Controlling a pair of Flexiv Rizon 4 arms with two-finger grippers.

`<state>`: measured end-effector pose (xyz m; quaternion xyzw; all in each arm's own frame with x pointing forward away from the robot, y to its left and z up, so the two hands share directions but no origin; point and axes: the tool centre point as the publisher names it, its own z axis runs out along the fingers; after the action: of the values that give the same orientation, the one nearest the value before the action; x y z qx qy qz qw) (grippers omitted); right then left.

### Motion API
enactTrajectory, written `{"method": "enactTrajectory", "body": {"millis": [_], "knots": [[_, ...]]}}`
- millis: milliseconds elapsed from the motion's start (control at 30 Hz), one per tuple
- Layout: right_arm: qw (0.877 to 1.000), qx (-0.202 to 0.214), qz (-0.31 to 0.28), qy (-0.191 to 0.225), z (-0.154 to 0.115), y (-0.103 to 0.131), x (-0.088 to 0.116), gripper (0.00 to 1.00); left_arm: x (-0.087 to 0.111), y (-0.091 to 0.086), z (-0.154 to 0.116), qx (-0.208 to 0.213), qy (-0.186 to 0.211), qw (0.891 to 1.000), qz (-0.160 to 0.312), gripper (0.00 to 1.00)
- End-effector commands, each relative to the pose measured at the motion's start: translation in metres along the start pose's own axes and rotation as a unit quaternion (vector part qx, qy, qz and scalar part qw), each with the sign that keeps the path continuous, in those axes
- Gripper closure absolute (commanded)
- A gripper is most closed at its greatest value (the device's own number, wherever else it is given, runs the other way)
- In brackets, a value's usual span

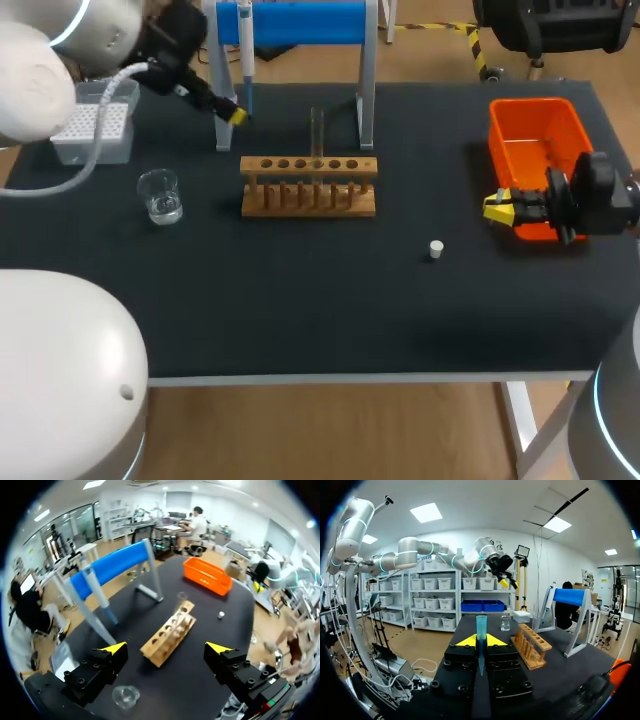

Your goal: Invert the test tube, pick up the pipette, mount the tip to pipette, aspirate from beaker and dispense into the tube, eject the tip, return the pipette, and cap with the stopper.

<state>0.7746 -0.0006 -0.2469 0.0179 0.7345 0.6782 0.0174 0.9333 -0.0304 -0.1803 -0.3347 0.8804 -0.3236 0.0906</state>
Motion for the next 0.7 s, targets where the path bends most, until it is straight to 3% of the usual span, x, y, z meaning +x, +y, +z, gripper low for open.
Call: {"method": "enactTrajectory", "body": {"millis": [33,200,333,700], "knots": [[1.000,0.000,0.000,-0.001,0.000,0.000,0.001,1.00,-0.005,-0.002,-0.005,-0.023,-0.092,0.993,-0.076,0.00],[1.000,0.000,0.000,-0.001,0.000,0.000,0.001,1.00,-0.012,-0.006,0.007,-0.047,-0.150,0.980,-0.121,0.00],[1.000,0.000,0.000,-0.001,0.000,0.000,0.001,1.00,-0.016,-0.011,0.015,-0.035,-0.179,0.971,-0.157,0.00],[1.000,0.000,0.000,-0.001,0.000,0.000,0.001,1.00,-0.034,-0.036,0.027,0.050,-0.245,0.950,-0.184,0.00]]}}
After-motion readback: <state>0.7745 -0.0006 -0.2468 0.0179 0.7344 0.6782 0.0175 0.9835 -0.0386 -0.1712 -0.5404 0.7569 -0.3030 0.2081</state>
